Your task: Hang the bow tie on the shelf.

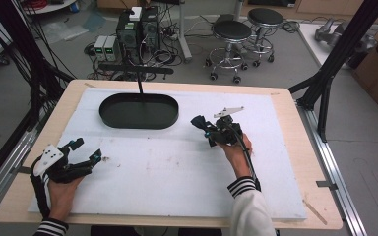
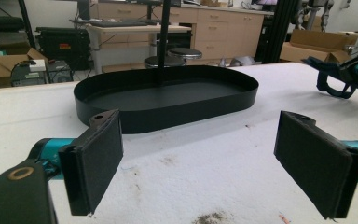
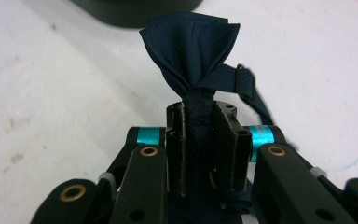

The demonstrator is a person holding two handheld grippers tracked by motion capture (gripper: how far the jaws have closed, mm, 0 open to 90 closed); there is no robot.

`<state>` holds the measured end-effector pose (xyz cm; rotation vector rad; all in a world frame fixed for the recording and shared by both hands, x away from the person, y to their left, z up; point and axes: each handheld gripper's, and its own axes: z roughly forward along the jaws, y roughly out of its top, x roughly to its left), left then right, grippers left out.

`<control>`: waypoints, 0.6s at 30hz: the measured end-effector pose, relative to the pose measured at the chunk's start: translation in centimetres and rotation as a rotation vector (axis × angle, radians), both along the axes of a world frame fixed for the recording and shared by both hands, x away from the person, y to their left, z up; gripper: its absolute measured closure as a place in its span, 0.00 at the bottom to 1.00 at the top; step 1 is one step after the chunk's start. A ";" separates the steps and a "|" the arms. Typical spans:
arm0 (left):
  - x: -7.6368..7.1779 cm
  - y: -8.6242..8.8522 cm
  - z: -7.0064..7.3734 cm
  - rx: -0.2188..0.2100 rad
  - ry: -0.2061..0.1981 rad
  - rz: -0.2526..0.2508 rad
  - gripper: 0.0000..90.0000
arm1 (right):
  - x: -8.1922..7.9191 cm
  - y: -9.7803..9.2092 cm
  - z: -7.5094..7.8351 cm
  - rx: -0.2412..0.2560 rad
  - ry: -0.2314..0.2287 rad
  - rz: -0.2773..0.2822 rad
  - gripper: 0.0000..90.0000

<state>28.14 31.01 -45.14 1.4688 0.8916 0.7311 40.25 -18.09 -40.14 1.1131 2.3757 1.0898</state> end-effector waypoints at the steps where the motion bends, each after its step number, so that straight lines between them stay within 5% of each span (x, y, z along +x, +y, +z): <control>1: 0.0 0.0 0.0 0.000 0.000 0.000 0.18 | 0.0 0.0 0.1 0.013 -0.006 -0.007 0.83; 13: 0.0 0.0 0.0 0.001 0.000 0.000 0.18 | -0.4 0.6 1.2 0.103 -0.098 -0.041 0.83; 18: 0.0 0.0 0.0 0.001 0.000 0.000 0.18 | -0.5 1.3 1.6 0.177 -0.153 -0.068 0.83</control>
